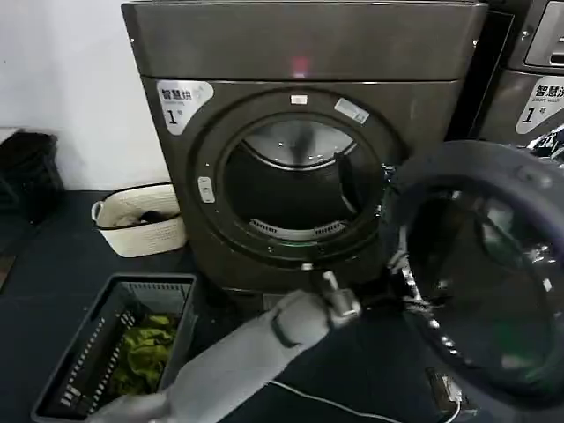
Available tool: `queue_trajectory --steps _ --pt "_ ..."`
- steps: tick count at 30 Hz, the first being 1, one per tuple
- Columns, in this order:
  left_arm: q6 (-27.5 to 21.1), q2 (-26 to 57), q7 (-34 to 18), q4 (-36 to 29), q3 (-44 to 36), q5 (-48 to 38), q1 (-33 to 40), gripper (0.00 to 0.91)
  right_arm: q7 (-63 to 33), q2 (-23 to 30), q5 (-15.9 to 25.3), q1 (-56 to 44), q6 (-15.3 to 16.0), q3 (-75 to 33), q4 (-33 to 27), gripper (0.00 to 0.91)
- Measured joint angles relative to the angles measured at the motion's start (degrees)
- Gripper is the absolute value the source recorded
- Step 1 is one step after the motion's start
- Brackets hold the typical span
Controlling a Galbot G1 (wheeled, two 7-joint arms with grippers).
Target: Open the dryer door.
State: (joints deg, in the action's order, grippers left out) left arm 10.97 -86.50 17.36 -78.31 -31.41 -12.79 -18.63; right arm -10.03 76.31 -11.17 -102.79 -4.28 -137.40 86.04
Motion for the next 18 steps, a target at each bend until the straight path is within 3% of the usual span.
queue_trajectory --steps 3,13,18 --pt "-0.3 -1.4 0.0 0.8 -0.3 0.0 0.6 0.907 0.4 0.1 -0.2 0.4 -1.5 0.0 -0.2 0.907" --pt "-1.3 -0.9 0.4 0.1 -0.6 0.0 0.6 0.907 0.7 -0.2 0.0 0.7 -1.7 0.6 -0.2 0.907" --pt "-0.3 2.0 1.4 -3.4 -0.9 1.6 -0.1 0.907 0.4 -0.7 -0.3 1.0 0.5 0.9 0.3 0.907"
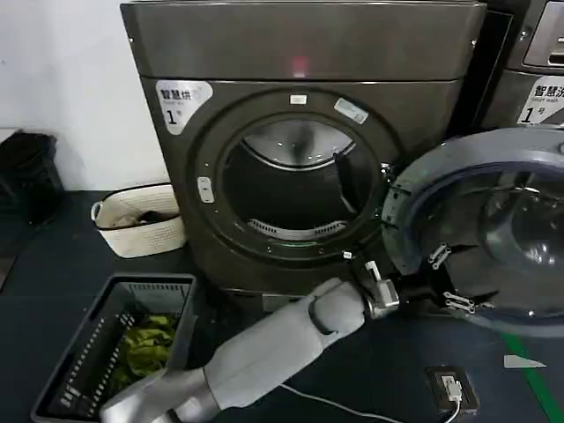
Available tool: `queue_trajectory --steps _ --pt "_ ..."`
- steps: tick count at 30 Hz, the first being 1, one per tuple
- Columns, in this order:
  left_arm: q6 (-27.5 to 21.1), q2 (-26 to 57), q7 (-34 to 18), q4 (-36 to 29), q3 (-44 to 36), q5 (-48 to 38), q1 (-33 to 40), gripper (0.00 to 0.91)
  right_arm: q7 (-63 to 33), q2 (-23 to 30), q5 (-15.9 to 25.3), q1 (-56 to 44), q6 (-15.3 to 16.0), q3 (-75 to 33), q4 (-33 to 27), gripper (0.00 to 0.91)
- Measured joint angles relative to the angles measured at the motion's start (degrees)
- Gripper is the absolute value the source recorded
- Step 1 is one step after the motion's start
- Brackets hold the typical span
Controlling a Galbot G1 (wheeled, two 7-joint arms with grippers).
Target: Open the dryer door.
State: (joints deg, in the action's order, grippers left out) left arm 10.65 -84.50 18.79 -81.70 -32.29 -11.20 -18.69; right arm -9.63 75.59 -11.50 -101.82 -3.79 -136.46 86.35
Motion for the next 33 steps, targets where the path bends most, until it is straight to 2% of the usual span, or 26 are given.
queue_trajectory --steps 4,10,15,21,25,29,33 --pt "2.8 4.8 0.4 -3.8 -0.6 3.8 -0.6 0.907 -0.2 -0.5 -0.9 0.3 1.1 0.5 0.1 0.907" --pt "8.0 14.9 0.1 -9.9 -1.0 11.4 -1.7 0.907 1.3 -1.7 -0.8 1.1 -0.8 2.2 -1.1 0.907" --pt "13.0 23.7 -1.0 -13.9 0.0 20.2 -1.2 0.907 1.6 -2.3 -0.8 1.8 -0.8 3.5 -1.6 0.907" --pt "24.9 34.5 5.2 -14.4 2.9 34.5 -1.1 0.907 1.6 -3.3 -0.5 2.7 -0.8 5.1 -2.4 0.907" --pt "33.3 40.9 8.7 -13.6 5.5 40.9 -1.1 0.907 1.9 -3.5 -0.5 3.2 -1.0 6.3 -2.6 0.907" --pt "36.6 46.7 7.1 -12.5 9.0 51.1 -1.6 0.907 2.3 -3.1 -0.7 3.7 -1.0 7.3 -2.4 0.907" --pt "36.7 51.7 3.7 -10.9 12.5 64.4 -2.2 0.907 2.7 -2.8 -0.7 3.9 -1.1 8.2 -2.1 0.907"
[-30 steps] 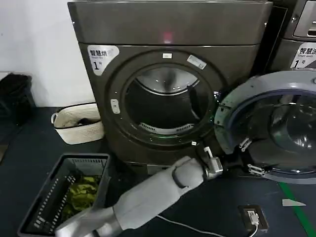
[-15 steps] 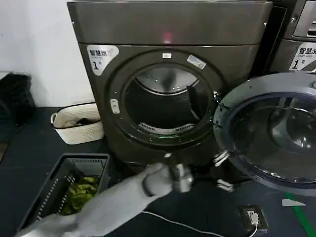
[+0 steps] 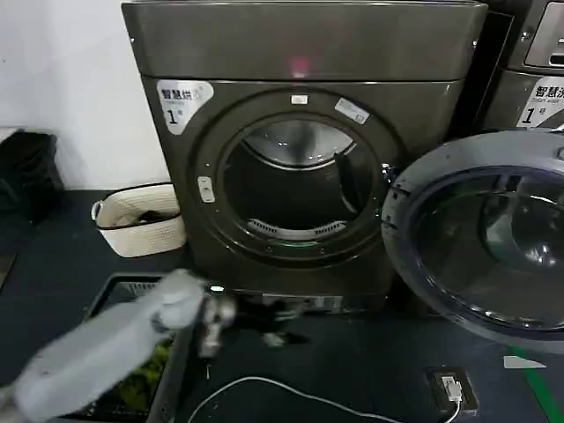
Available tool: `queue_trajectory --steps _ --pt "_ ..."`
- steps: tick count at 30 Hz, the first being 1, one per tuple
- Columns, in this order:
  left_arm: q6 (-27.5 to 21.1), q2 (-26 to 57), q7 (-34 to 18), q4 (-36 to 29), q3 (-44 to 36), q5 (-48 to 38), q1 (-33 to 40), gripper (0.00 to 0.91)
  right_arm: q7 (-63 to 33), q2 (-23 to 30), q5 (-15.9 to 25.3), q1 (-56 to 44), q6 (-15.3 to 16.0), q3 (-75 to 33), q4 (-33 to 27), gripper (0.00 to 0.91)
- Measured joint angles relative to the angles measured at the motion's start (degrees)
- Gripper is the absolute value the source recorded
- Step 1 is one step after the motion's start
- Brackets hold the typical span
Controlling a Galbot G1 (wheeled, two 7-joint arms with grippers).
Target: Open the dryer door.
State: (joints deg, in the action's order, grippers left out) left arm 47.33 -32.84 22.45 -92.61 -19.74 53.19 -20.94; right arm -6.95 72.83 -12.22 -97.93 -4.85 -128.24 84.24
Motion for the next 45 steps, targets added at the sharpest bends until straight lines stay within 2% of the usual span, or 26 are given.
queue_trajectory --steps 4,8,12,20,25,45 --pt "0.0 4.4 -3.3 2.0 2.6 13.5 -1.3 0.907 0.2 -0.2 -1.4 0.0 -2.0 0.7 -0.6 0.907" --pt "0.0 7.8 -4.7 4.4 3.3 24.5 -2.7 0.907 0.1 -0.3 -4.3 0.2 -2.4 0.9 -0.5 0.907" --pt "0.0 9.8 -5.1 8.0 3.5 31.4 -4.6 0.907 0.1 -0.2 -6.7 0.3 -1.8 1.4 -0.4 0.907" --pt "-0.1 11.0 -5.2 11.8 4.8 34.9 -7.9 0.907 0.2 -0.4 -8.5 0.3 -2.3 1.9 -0.4 0.907" --pt "-0.1 11.4 -5.1 12.7 5.8 36.1 -8.7 0.907 1.2 0.1 -8.6 0.5 -1.7 2.1 0.6 0.907" --pt "-0.1 11.7 -5.1 14.6 7.2 36.4 -10.8 0.907 1.4 0.1 -8.7 1.1 -2.6 3.2 0.4 0.907"
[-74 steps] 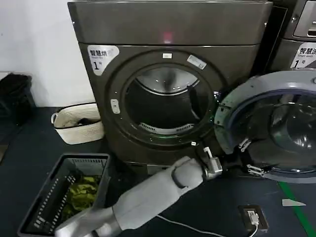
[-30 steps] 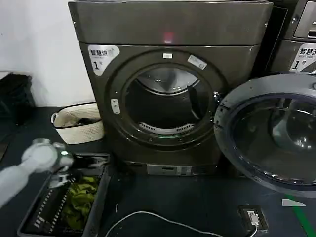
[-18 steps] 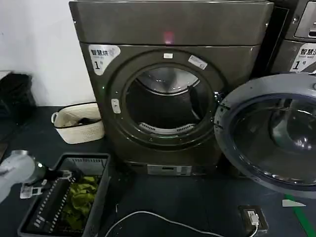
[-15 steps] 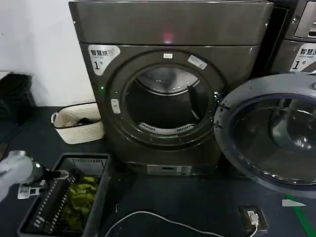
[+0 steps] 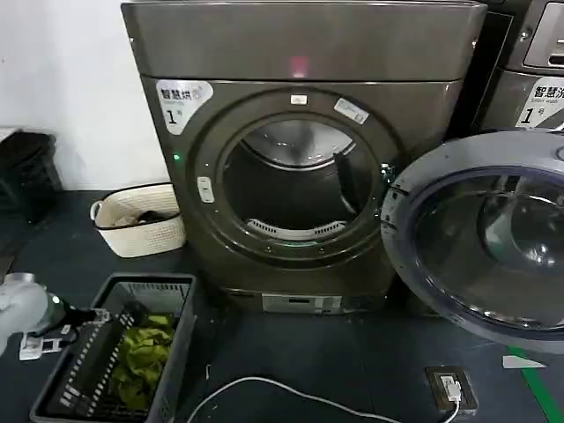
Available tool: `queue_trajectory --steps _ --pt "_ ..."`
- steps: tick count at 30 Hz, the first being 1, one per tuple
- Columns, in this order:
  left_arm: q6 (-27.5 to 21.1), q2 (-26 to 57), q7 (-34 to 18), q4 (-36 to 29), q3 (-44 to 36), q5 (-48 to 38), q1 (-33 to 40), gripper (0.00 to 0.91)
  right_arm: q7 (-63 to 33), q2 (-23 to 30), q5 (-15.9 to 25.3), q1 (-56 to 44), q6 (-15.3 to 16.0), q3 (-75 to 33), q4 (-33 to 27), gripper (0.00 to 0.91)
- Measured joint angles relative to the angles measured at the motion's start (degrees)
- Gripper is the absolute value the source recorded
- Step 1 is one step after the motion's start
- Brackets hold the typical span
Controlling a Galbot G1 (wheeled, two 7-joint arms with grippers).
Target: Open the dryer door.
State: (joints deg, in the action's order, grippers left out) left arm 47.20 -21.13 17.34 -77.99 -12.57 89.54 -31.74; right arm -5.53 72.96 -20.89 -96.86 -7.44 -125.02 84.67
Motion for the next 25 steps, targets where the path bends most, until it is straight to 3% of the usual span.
queue_trajectory --steps 25 --pt "0.0 0.0 0.0 0.7 0.2 -0.7 -2.0 0.907 0.9 0.7 1.3 0.7 -0.9 0.2 0.2 0.907"
